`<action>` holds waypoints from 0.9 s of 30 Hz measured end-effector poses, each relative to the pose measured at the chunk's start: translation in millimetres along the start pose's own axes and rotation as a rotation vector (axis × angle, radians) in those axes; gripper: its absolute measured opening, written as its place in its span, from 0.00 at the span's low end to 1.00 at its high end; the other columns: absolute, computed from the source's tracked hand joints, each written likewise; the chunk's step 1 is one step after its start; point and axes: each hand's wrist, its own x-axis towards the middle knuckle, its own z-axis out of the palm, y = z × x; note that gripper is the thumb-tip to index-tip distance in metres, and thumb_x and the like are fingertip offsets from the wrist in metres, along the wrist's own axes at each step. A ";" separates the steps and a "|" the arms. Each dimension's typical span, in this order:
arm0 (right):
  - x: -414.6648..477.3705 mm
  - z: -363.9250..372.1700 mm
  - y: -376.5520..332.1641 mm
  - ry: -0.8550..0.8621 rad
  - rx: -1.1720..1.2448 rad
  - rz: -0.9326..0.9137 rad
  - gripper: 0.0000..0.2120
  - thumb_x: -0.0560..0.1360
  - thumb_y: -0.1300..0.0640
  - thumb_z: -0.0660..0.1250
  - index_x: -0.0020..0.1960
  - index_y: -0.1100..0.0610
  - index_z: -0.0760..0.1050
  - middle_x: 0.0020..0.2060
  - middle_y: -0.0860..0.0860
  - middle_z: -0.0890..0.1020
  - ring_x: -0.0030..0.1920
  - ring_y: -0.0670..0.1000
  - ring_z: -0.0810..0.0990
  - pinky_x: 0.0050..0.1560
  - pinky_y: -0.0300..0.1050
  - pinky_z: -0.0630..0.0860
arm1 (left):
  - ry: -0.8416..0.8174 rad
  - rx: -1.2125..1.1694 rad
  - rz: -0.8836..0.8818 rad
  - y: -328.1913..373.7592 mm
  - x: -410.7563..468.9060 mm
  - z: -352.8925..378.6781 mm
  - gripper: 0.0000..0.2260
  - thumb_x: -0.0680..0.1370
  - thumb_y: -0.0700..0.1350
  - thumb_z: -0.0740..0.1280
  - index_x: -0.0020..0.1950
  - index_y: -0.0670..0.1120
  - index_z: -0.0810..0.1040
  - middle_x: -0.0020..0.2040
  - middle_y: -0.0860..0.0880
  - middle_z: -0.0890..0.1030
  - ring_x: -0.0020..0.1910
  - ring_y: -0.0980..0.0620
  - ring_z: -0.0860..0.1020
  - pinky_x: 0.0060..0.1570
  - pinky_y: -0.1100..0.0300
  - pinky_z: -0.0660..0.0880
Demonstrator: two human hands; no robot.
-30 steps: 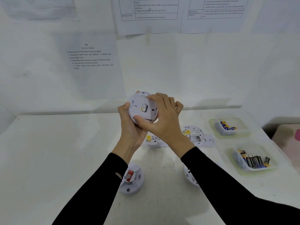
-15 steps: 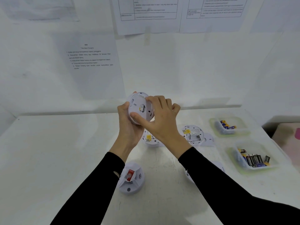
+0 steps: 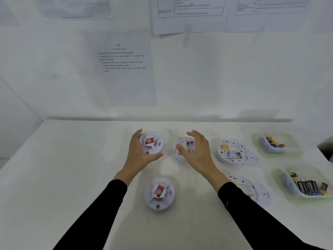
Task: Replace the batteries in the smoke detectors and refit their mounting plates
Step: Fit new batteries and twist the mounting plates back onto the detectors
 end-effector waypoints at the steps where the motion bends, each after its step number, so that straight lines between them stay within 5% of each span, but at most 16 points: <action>1: -4.7 6.1 5.5 0.016 -0.046 -0.010 0.31 0.70 0.39 0.71 0.69 0.46 0.65 0.72 0.46 0.62 0.73 0.48 0.58 0.73 0.51 0.60 | 0.025 0.037 -0.015 -11.3 -1.9 3.5 0.49 0.62 0.49 0.84 0.75 0.50 0.59 0.72 0.51 0.65 0.71 0.52 0.66 0.55 0.74 0.70; 4: -18.2 19.4 18.8 0.035 -0.084 -0.004 0.43 0.66 0.41 0.75 0.74 0.47 0.58 0.76 0.48 0.52 0.76 0.50 0.50 0.74 0.54 0.56 | 0.070 0.158 -0.013 -30.5 -5.3 11.2 0.49 0.62 0.55 0.82 0.76 0.46 0.62 0.73 0.54 0.61 0.74 0.54 0.59 0.72 0.59 0.63; 8: -25.7 29.2 30.3 0.048 0.012 0.041 0.51 0.64 0.43 0.78 0.76 0.45 0.49 0.76 0.50 0.52 0.77 0.50 0.49 0.75 0.62 0.55 | 0.136 0.103 -0.027 -31.1 -6.8 17.9 0.50 0.61 0.51 0.84 0.75 0.44 0.59 0.72 0.49 0.65 0.72 0.49 0.66 0.72 0.49 0.65; 11: -25.0 32.3 34.2 0.082 0.074 0.049 0.51 0.65 0.48 0.79 0.76 0.48 0.50 0.74 0.48 0.58 0.76 0.48 0.54 0.75 0.58 0.56 | 0.121 0.107 -0.016 -33.8 -6.5 20.3 0.50 0.62 0.50 0.84 0.76 0.43 0.60 0.71 0.53 0.64 0.72 0.49 0.65 0.73 0.49 0.64; 15: -24.3 31.7 32.8 0.082 0.179 0.082 0.49 0.66 0.51 0.79 0.76 0.49 0.52 0.68 0.39 0.60 0.69 0.38 0.58 0.71 0.41 0.59 | 0.130 0.112 -0.008 -36.8 -2.5 21.7 0.50 0.62 0.51 0.84 0.75 0.42 0.61 0.74 0.48 0.64 0.74 0.47 0.64 0.74 0.48 0.62; 20: -21.7 33.0 37.1 0.098 0.222 0.087 0.47 0.66 0.51 0.79 0.76 0.49 0.54 0.70 0.42 0.63 0.72 0.42 0.61 0.73 0.49 0.65 | 0.152 0.136 0.002 -32.1 -0.8 25.0 0.44 0.64 0.51 0.83 0.73 0.44 0.65 0.75 0.44 0.64 0.74 0.45 0.63 0.75 0.47 0.60; 24: -19.6 31.7 35.4 0.093 0.208 0.069 0.47 0.66 0.52 0.79 0.76 0.51 0.55 0.71 0.46 0.63 0.71 0.43 0.62 0.72 0.46 0.66 | 0.126 0.207 -0.038 -31.4 2.9 28.1 0.41 0.65 0.56 0.81 0.73 0.45 0.67 0.76 0.44 0.63 0.75 0.44 0.60 0.70 0.61 0.52; 27: -17.7 30.3 35.0 0.089 0.196 0.048 0.47 0.66 0.52 0.79 0.76 0.52 0.56 0.70 0.47 0.65 0.71 0.44 0.64 0.72 0.44 0.65 | 0.106 0.248 -0.067 -32.4 5.0 27.3 0.41 0.65 0.61 0.79 0.71 0.46 0.69 0.75 0.44 0.64 0.75 0.45 0.60 0.68 0.63 0.51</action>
